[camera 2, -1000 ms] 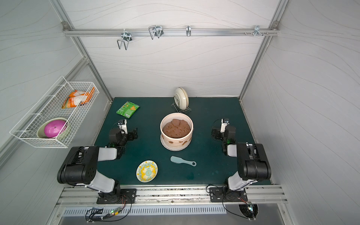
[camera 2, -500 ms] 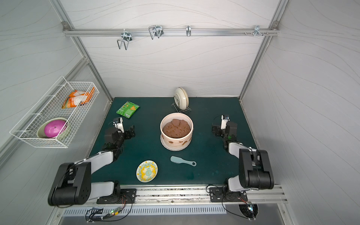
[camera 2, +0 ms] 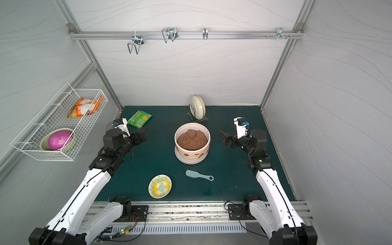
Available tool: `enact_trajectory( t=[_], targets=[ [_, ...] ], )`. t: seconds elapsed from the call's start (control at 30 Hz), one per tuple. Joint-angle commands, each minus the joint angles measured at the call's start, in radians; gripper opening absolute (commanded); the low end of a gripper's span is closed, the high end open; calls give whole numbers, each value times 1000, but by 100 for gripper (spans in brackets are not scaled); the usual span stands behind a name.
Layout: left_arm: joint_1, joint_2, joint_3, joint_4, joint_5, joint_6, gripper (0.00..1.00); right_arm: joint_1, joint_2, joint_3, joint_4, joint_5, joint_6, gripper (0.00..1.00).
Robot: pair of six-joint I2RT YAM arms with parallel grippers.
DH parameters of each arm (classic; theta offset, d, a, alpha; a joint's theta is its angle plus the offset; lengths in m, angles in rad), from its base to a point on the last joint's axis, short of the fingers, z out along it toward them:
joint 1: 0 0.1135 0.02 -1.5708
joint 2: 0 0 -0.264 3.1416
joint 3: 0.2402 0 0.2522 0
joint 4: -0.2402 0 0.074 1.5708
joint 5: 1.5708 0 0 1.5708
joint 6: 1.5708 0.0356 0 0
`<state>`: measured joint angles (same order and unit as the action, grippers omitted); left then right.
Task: Scrub the dried mud off the ceramic pot
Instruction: Pick up the brush from the center of the board.
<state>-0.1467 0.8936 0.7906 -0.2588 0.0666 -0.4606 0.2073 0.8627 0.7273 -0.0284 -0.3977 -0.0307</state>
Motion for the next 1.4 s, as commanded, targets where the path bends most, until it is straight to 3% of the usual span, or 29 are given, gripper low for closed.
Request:
enact_trajectory(
  t=[0.0,0.27,0.6,0.83,1.03,1.37],
  targets=[
    [-39,-60,48,-203,108,-38,100,122,-36,54,-253,-6,-122,99],
    [-68,-176,-35,-295,310,-91,98,358,-58,77,-502,-39,-245,99],
    [-202,-156,-99,-250,308,-149,98,665,77,5,-501,246,-248,99],
    [-315,-89,-107,-206,251,-170,98,707,243,-15,-474,288,-285,99],
    [-333,-67,-135,-164,263,-197,98,728,413,17,-464,294,-317,99],
    [-350,-32,-151,-160,246,-186,98,744,537,36,-428,281,-324,98]
  ],
)
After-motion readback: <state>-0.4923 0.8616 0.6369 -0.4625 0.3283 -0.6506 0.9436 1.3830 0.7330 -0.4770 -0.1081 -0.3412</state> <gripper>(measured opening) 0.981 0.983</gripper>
